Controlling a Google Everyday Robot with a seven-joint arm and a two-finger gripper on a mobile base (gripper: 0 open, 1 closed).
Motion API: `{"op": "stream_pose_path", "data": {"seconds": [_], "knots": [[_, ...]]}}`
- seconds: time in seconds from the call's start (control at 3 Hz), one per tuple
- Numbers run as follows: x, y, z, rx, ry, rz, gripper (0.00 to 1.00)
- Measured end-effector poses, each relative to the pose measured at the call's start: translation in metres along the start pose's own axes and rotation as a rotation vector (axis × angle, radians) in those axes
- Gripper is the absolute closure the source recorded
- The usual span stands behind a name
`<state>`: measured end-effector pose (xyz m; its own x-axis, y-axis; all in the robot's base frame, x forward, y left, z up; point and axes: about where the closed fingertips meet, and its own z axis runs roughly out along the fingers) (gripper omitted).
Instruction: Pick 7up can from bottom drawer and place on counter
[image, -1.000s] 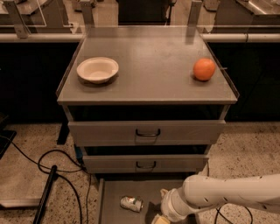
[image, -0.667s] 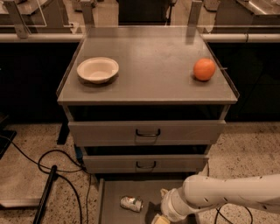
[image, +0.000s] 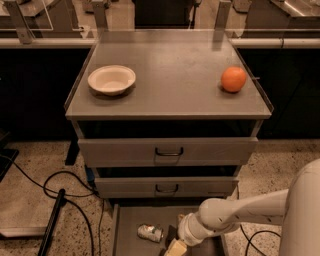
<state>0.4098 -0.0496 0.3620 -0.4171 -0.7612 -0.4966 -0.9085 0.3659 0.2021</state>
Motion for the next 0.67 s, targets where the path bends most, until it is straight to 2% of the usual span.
{"op": "stream_pose_path", "data": {"seconds": [0.33,0.67], "knots": [[0.001,0.000,0.004,0.007,-0.004,0.006,0.00],[0.005,-0.014,0.014,0.048,-0.057,0.044,0.00]]}}
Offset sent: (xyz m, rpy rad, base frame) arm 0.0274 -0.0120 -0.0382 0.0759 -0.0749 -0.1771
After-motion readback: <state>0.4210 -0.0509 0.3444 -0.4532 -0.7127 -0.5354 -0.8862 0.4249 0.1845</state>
